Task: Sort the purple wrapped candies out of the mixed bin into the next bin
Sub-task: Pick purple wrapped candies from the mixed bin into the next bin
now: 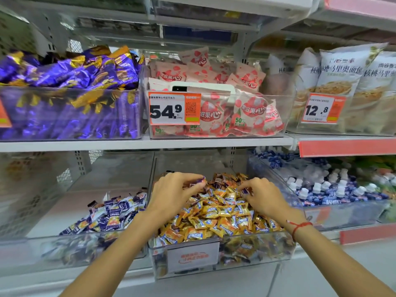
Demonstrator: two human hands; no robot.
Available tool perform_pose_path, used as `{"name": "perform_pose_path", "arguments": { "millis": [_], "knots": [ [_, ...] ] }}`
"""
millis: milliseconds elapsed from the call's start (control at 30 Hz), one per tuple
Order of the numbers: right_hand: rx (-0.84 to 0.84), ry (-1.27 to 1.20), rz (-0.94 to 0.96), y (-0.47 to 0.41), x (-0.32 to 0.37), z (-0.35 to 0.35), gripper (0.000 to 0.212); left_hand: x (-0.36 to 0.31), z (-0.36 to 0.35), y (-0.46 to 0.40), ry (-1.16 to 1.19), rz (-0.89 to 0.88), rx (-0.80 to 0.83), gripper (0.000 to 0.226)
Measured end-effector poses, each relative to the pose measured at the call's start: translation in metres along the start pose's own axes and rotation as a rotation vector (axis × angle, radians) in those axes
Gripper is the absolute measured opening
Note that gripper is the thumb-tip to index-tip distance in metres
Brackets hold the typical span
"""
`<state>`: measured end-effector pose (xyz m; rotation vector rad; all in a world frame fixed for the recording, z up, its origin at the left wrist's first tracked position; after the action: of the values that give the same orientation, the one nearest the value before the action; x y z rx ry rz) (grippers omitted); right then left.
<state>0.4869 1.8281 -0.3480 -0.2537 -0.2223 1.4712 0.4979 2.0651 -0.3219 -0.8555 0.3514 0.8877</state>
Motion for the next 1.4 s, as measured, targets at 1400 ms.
{"name": "perform_pose_path", "arguments": {
  "millis": [1400],
  "knots": [
    [0.189,0.301,0.314,-0.069,0.103,-0.033,0.044,0.054,0.047,0.075,-0.037,0.245,-0.071,0.049]
  ]
}}
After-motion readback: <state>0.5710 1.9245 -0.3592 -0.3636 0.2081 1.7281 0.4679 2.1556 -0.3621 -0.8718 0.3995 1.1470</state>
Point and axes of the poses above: each hand's wrist, its own y-axis away from the middle knuckle, its own z-axis out of the back of the hand, x = y × z, the point moved 3 cm from there along -y, towards the middle knuckle, and after that the axes turned 11 degrees about y, right-handed, at the moved point
